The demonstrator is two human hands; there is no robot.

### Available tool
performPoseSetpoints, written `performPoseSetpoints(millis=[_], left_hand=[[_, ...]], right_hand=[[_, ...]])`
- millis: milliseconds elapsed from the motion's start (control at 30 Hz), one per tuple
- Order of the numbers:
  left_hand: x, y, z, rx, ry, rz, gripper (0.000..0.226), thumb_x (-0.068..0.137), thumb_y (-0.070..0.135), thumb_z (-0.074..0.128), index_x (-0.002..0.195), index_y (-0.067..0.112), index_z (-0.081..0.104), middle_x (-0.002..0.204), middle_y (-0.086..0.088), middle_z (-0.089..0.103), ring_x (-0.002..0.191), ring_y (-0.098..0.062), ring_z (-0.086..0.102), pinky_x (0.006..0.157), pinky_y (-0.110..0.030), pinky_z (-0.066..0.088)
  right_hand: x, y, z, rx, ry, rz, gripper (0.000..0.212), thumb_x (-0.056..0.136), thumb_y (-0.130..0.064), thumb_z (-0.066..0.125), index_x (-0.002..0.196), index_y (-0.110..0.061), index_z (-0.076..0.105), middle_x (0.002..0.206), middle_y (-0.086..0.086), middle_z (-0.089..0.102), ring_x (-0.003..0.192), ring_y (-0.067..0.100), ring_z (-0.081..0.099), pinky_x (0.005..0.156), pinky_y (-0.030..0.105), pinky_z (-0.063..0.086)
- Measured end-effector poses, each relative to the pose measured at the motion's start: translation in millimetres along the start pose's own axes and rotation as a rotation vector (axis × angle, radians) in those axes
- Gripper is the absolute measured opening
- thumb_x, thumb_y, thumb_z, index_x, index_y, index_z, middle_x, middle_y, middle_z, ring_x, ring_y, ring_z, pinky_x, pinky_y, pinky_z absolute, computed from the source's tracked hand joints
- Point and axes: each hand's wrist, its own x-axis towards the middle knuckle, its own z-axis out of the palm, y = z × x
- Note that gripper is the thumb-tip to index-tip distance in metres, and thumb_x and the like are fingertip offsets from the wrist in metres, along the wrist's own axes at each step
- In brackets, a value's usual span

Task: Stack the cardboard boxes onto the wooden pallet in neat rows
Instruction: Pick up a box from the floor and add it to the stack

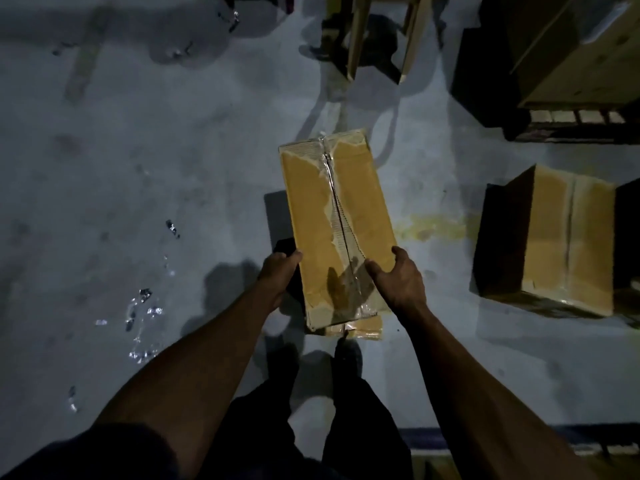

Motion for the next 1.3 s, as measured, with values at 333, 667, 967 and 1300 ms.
performPoseSetpoints(millis=[333, 667, 967, 1300], left_hand=[[75, 3, 43, -0.107, 0.093, -0.139, 0.069, 0.098, 0.049, 0.058, 0.15, 0.008, 0.042, 0.148, -0.007, 0.051, 0.129, -0.028, 0.054, 0.093, -0.031, 0.045], [132, 3, 71, -0.106, 0.128, -0.138, 0.053, 0.099, 0.042, 0.058, 0.142, 0.012, 0.052, 0.128, -0.006, 0.062, 0.088, -0.017, 0.056, 0.077, -0.027, 0.045], [166, -5, 71, -0.22, 0.074, -0.131, 0.066, 0.085, 0.041, 0.077, 0.141, 0.016, 0.053, 0.129, -0.007, 0.066, 0.106, -0.028, 0.065, 0.093, -0.04, 0.052], [147, -2, 74, -0.207, 0.083, -0.104, 0.069, 0.078, 0.047, 0.08, 0.134, 0.014, 0.058, 0.12, -0.01, 0.07, 0.102, -0.03, 0.069, 0.094, -0.046, 0.056]], right_hand=[[134, 25, 21, -0.074, -0.143, -0.019, 0.09, 0.082, -0.055, 0.068, 0.152, -0.017, 0.027, 0.154, 0.011, 0.033, 0.137, 0.036, 0.035, 0.109, 0.053, 0.037], [207, 35, 52, -0.051, -0.207, -0.019, 0.098, 0.069, -0.067, 0.07, 0.144, -0.022, 0.026, 0.143, 0.011, 0.042, 0.128, 0.037, 0.044, 0.1, 0.059, 0.044], [233, 54, 66, 0.063, -0.222, 0.056, 0.097, 0.07, -0.063, 0.076, 0.144, -0.027, 0.025, 0.135, 0.007, 0.051, 0.12, 0.034, 0.053, 0.099, 0.053, 0.047], [214, 54, 48, 0.056, -0.168, 0.066, 0.088, 0.075, -0.066, 0.07, 0.143, -0.022, 0.034, 0.135, 0.008, 0.054, 0.119, 0.036, 0.054, 0.1, 0.051, 0.046]])
